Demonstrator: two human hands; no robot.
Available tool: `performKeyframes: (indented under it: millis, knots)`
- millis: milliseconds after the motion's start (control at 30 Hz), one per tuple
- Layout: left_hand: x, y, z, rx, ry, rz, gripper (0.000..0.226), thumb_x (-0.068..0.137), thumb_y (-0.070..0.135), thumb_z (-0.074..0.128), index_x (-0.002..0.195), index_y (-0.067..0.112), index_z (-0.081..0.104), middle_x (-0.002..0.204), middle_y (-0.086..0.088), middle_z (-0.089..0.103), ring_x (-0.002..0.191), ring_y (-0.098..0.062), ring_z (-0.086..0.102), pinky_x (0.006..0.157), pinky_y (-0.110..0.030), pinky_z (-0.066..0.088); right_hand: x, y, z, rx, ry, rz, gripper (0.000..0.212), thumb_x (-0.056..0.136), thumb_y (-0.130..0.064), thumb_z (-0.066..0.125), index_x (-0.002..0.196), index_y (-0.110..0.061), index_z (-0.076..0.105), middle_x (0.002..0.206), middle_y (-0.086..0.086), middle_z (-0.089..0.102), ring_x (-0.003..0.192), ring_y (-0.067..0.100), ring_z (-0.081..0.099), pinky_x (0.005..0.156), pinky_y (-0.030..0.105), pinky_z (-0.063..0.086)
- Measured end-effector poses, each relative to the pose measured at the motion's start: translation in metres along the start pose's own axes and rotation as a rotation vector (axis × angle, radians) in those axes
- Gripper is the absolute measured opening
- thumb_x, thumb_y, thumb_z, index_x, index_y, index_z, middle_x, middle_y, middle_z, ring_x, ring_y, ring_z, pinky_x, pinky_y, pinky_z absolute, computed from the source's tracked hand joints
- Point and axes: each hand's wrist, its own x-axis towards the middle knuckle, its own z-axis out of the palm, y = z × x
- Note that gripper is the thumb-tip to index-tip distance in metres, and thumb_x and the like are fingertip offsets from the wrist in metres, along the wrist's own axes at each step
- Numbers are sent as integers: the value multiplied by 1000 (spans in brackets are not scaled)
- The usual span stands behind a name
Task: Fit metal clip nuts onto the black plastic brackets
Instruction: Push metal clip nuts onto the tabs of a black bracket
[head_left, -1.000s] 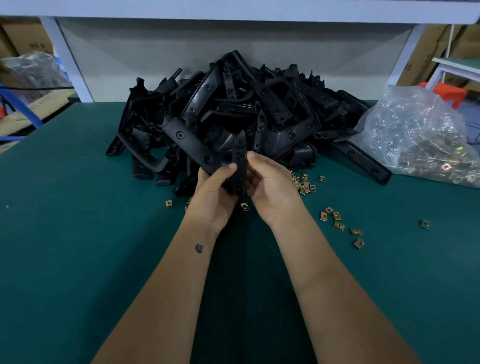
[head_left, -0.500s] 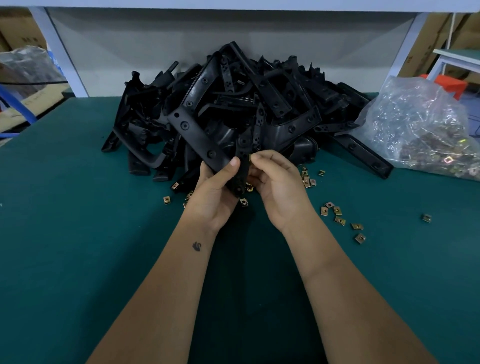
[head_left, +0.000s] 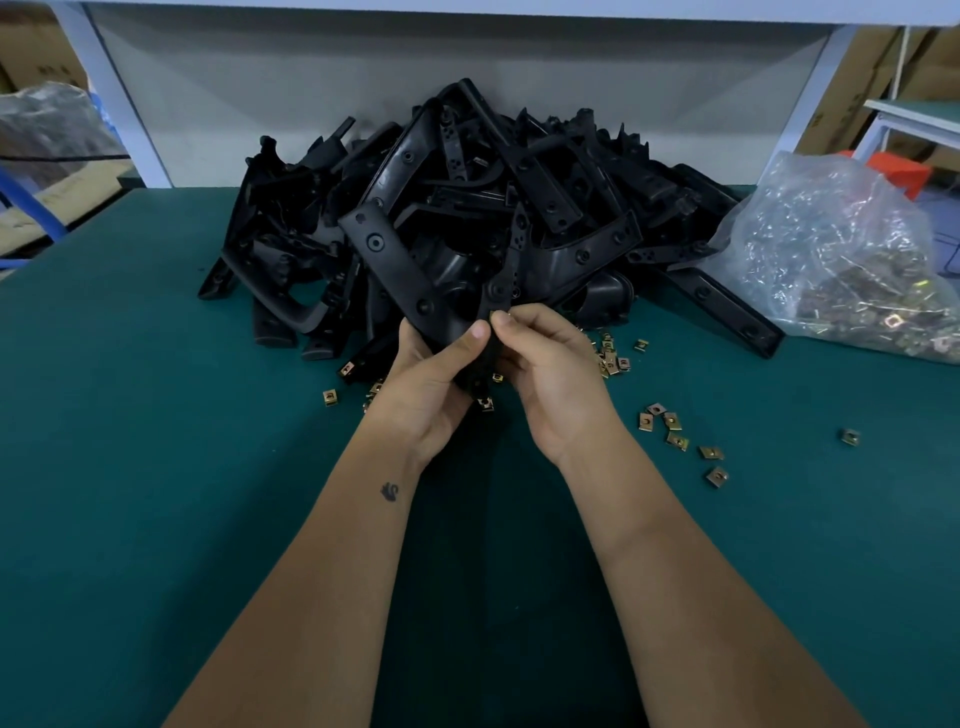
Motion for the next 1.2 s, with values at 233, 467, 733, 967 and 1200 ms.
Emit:
performKeyframes:
  millis: [233,467,733,967,1200]
  knots:
    - [1,2,-1,31,-14,16,56,79,11,72,128,20,47,116,-4,72,114,-22,67,94,-38,56,-1,0,2,-100,29,-7,12,91,-9,65,79,-12,67,90,9,65,94,24,60,100,51,47]
    - [4,2,3,-57,118,9,49,78,13,76,121,19,55,114,-2,73,109,-21,69,85,-37,59,3,-9,-8,-302,123,-120,21,96,-25,58,82,-22,73,77,1,70,71,13,63,68,30,51]
    - [3,8,2,-280,174,5,19,92,6,64,97,22,55,90,4,75,78,-9,73,59,-22,53,10,-12,-38,-1206,273,-16,40,81,-21,54,119,-30,64,126,-3,53,121,26,41,102,37,31]
    - [0,9,7,-279,154,-7,18,92,3,62,95,20,55,90,4,76,82,-10,73,61,-23,55,13,3,-38,-1502,179,-144,36,87,-42,69,120,-28,66,122,0,55,119,26,45,93,37,30]
    - [0,9,8,-254,180,-7,20,90,2,63,95,20,56,98,2,73,92,-14,72,65,-24,55,13,-1,-38,-1274,182,-191,4,89,-24,69,89,-27,67,92,-8,63,97,21,59,91,43,47]
